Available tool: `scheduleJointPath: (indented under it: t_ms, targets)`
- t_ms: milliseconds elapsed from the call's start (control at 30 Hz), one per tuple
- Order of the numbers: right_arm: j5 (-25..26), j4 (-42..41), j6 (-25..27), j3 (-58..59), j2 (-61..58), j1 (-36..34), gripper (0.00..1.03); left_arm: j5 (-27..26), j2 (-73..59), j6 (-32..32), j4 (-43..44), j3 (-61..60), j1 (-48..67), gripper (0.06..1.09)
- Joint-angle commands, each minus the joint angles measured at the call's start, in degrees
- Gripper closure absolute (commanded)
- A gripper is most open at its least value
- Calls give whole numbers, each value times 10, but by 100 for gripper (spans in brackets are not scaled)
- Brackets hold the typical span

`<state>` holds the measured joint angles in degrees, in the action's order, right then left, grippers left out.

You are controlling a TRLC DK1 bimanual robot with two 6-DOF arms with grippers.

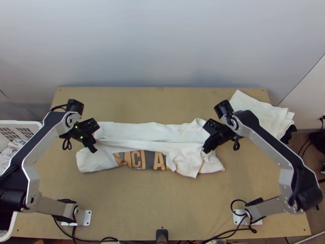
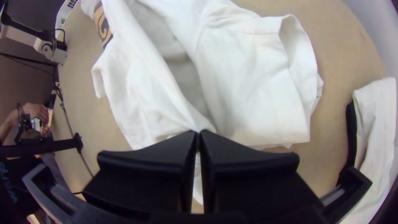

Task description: Fold the t-shirt

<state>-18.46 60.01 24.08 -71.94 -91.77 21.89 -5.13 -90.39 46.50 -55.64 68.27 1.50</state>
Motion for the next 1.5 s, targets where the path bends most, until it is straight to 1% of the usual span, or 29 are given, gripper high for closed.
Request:
scheduleJointPath:
  t_ms: [0, 100, 267, 567, 600, 633, 667, 733, 800, 833, 867, 933, 1000, 1100, 1200, 1300, 1433, 1467]
  targets:
    - [7, -18, 14, -40, -79, -30, 100, 0, -50, -14, 45, 4, 23, 104]
    - [9, -24, 15, -60, -104, -40, 100, 0, -69, -19, 64, 9, 34, 104]
    - [12, -27, 16, -78, -126, -53, 100, 3, -109, -20, 68, 50, 36, 105]
    - [11, -31, 10, -89, -134, -50, 100, 14, -132, -26, 96, 64, 43, 104]
    - [11, -31, 9, -89, -134, -49, 100, 14, -131, -28, 95, 63, 45, 100]
    - [11, -31, 7, -89, -134, -48, 100, 14, -129, -30, 94, 63, 45, 92]
    - [12, -31, 4, -89, -134, -48, 97, 14, -127, -33, 94, 63, 46, 79]
    - [12, -31, -3, -90, -131, -51, 86, 15, -123, -35, 94, 64, 44, 46]
    - [14, -31, -17, -91, -126, -55, 69, 15, -115, -37, 91, 67, 38, 20]
    - [17, -31, -25, -91, -123, -56, 61, 16, -110, -38, 91, 67, 35, 9]
    - [18, -29, -32, -91, -119, -58, 53, 17, -104, -40, 91, 69, 32, 10]
    - [20, -25, -37, -91, -110, -60, 41, 16, -92, -43, 88, 72, 25, 10]
    - [24, -22, -47, -92, -102, -62, 32, 17, -81, -46, 86, 83, 15, 9]
    - [27, -9, -53, -94, -90, -69, 20, 16, -80, -55, 62, 123, -8, 10]
    - [32, 5, -54, -94, -81, -84, 15, 15, -89, -74, 29, 164, -29, 10]
    - [31, 13, -65, -94, -68, -99, 15, 0, -94, -92, -4, 173, -40, 10]
    - [31, 20, -107, -98, -42, -84, 16, -41, -92, -126, -51, 170, -56, 11]
    - [31, 24, -111, -98, -35, -72, 19, -55, -92, -138, -63, 171, -62, 11]
